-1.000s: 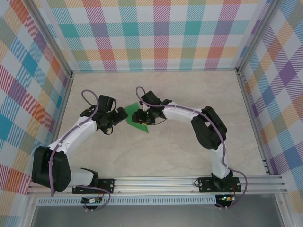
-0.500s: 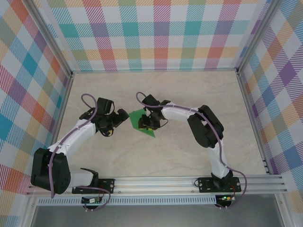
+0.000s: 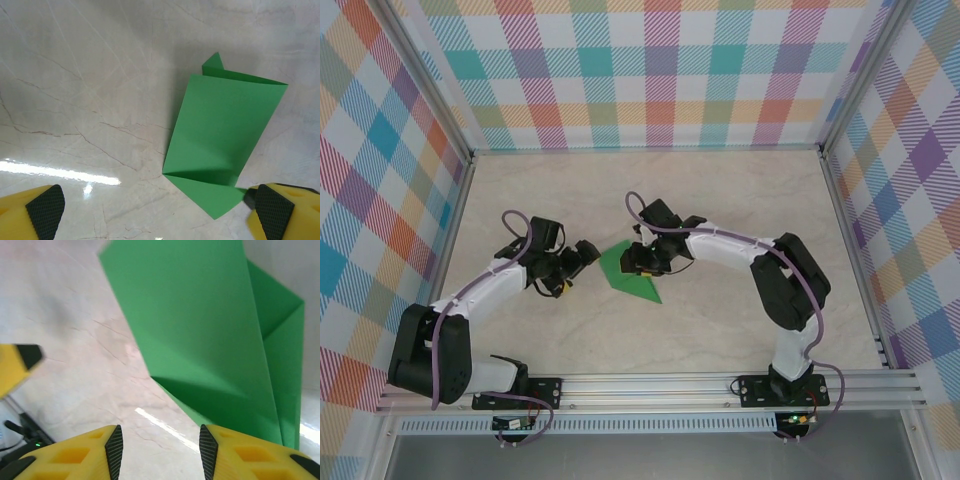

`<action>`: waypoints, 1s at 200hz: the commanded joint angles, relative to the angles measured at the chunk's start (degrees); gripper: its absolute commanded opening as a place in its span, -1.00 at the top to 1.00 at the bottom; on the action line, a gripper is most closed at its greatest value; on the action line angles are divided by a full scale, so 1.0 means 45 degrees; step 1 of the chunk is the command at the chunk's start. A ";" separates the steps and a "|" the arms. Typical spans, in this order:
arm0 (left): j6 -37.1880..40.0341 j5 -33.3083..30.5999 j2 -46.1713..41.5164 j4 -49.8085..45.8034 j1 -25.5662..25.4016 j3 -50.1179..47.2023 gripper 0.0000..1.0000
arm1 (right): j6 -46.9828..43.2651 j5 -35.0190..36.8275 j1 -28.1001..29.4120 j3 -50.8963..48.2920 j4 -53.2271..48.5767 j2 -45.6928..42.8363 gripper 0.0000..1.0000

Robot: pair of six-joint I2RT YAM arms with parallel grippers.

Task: Fold a paper plane with a square sheet of paper (pick it up from the middle)

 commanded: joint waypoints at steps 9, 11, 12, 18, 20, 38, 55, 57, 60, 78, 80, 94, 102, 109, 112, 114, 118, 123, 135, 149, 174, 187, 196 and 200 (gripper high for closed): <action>-0.0355 0.0617 -0.0234 0.0606 -0.0168 -0.0297 -1.00 | 0.0127 -0.0526 -0.0141 -0.0060 0.0379 0.0086 0.07; -0.0367 0.0626 -0.0226 0.0599 -0.0168 -0.0304 -1.00 | 0.0103 -0.0532 -0.0142 -0.0058 0.0358 0.0109 0.07; -0.0369 0.0627 -0.0228 0.0588 -0.0178 -0.0309 -1.00 | 0.0096 -0.0533 -0.0143 -0.0048 0.0355 0.0116 0.07; -0.0370 0.0663 -0.0230 0.0575 -0.0214 -0.0301 -1.00 | 0.0089 -0.0516 -0.0161 -0.0020 0.0285 0.0193 0.07; -0.0371 0.0681 -0.0221 0.0577 -0.0209 -0.0295 -1.00 | 0.0079 -0.0510 -0.0162 -0.0009 0.0267 0.0219 0.07; -0.0371 0.0761 -0.0210 0.0577 -0.0299 -0.0295 -1.00 | 0.0030 -0.0464 -0.0201 0.0021 0.0196 0.0316 0.07; -0.0407 0.0795 -0.0132 0.0592 -0.0390 -0.0280 -1.00 | -0.0022 -0.0445 -0.0241 -0.0037 0.0231 0.0385 0.07; -0.0409 0.0802 -0.0108 0.0581 -0.0399 -0.0290 -1.00 | -0.0032 -0.0448 -0.0241 -0.0038 0.0219 0.0379 0.07; -0.0410 0.0814 -0.0091 0.0612 -0.0402 -0.0276 -1.00 | -0.0031 -0.0464 -0.0258 -0.0038 0.0215 0.0395 0.07; -0.0430 0.0824 0.0031 0.0626 -0.0509 -0.0240 -1.00 | -0.0090 -0.0529 -0.0301 -0.0065 0.0315 0.0399 0.08; -0.0430 0.0824 0.0055 0.0648 -0.0517 -0.0241 -1.00 | -0.0117 -0.0542 -0.0300 -0.0074 0.0338 0.0383 0.08; -0.0430 0.0834 0.0171 0.0655 -0.0573 -0.0203 -1.00 | -0.0189 -0.0709 -0.0305 -0.0189 0.0573 0.0134 0.08; -0.0430 0.0824 0.0251 0.0665 -0.0613 -0.0178 -1.00 | -0.0231 -0.0828 -0.0304 -0.0269 0.0742 -0.0046 0.08; -0.0429 0.0808 0.0296 0.0684 -0.0651 -0.0158 -1.00 | -0.0308 -0.0956 -0.0299 -0.0335 0.0871 -0.0226 0.07; -0.0444 0.0805 0.0314 0.0693 -0.0655 -0.0157 -1.00 | -0.0332 -0.0997 -0.0299 -0.0373 0.0919 -0.0289 0.07; -0.0448 0.0805 0.0340 0.0694 -0.0656 -0.0142 -1.00 | -0.0339 -0.1025 -0.0299 -0.0400 0.0957 -0.0365 0.08; -0.0449 0.0786 0.0355 0.0704 -0.0674 -0.0143 -1.00 | -0.0376 -0.1054 -0.0299 -0.0454 0.1049 -0.0460 0.07; -0.0466 0.0766 0.0391 0.0714 -0.0694 -0.0142 -1.00 | -0.0419 -0.1063 -0.0294 -0.0546 0.1119 -0.0613 0.07; -0.0489 0.0708 0.0444 0.0733 -0.0749 -0.0139 -1.00 | -0.0491 -0.1138 -0.0299 -0.0770 0.1310 -0.0874 0.06; -0.0514 0.0650 0.0512 0.0733 -0.0792 -0.0112 -1.00 | -0.0517 -0.1162 -0.0246 -0.1066 0.1431 -0.1090 0.05; -0.0556 0.0668 0.0685 0.0726 -0.0866 0.0003 -1.00 | -0.0452 -0.0981 -0.0068 -0.1751 0.1886 -0.1449 0.05; -0.0546 0.0690 0.0773 0.0733 -0.0910 0.0075 -1.00 | -0.0328 -0.0909 -0.0065 -0.1948 0.2041 -0.1471 0.05; -0.0562 0.0702 0.0840 0.0751 -0.0958 0.0096 -1.00 | -0.0302 -0.0883 -0.0064 -0.2010 0.2101 -0.1404 0.05; -0.0566 0.0707 0.0873 0.0763 -0.0968 0.0112 -1.00 | -0.0283 -0.0851 -0.0047 -0.2001 0.2077 -0.1340 0.05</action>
